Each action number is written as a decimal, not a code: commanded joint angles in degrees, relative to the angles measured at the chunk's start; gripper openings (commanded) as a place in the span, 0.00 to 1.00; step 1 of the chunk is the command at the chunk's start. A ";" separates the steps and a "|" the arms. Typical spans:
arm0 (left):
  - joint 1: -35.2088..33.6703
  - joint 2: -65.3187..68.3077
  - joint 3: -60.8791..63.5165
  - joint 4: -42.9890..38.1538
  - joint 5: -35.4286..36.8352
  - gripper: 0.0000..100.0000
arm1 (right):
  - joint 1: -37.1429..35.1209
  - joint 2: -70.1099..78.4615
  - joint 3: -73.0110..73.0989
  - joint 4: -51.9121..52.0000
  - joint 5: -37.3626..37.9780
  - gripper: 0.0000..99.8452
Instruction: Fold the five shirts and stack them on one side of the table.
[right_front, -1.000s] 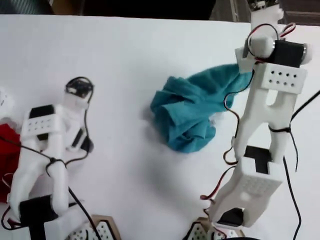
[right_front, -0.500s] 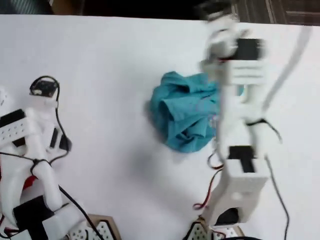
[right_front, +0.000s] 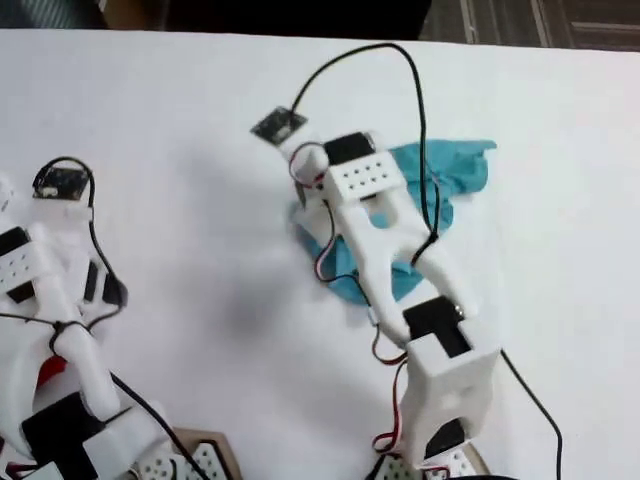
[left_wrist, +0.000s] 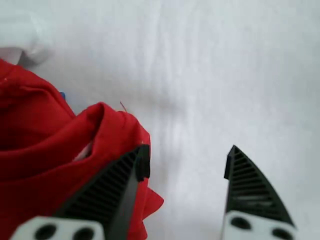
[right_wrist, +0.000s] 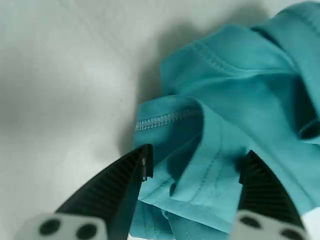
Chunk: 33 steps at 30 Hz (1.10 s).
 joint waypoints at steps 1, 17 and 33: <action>-0.62 -2.99 -2.77 -0.09 -0.53 0.26 | 1.80 -0.31 1.67 -1.63 0.35 0.28; -0.70 -2.99 -2.77 -0.09 -0.53 0.26 | 0.40 -0.92 -5.63 0.48 0.44 0.02; -0.70 -2.99 -2.86 -0.44 -0.18 0.26 | -16.40 -0.92 -48.09 15.52 11.25 0.02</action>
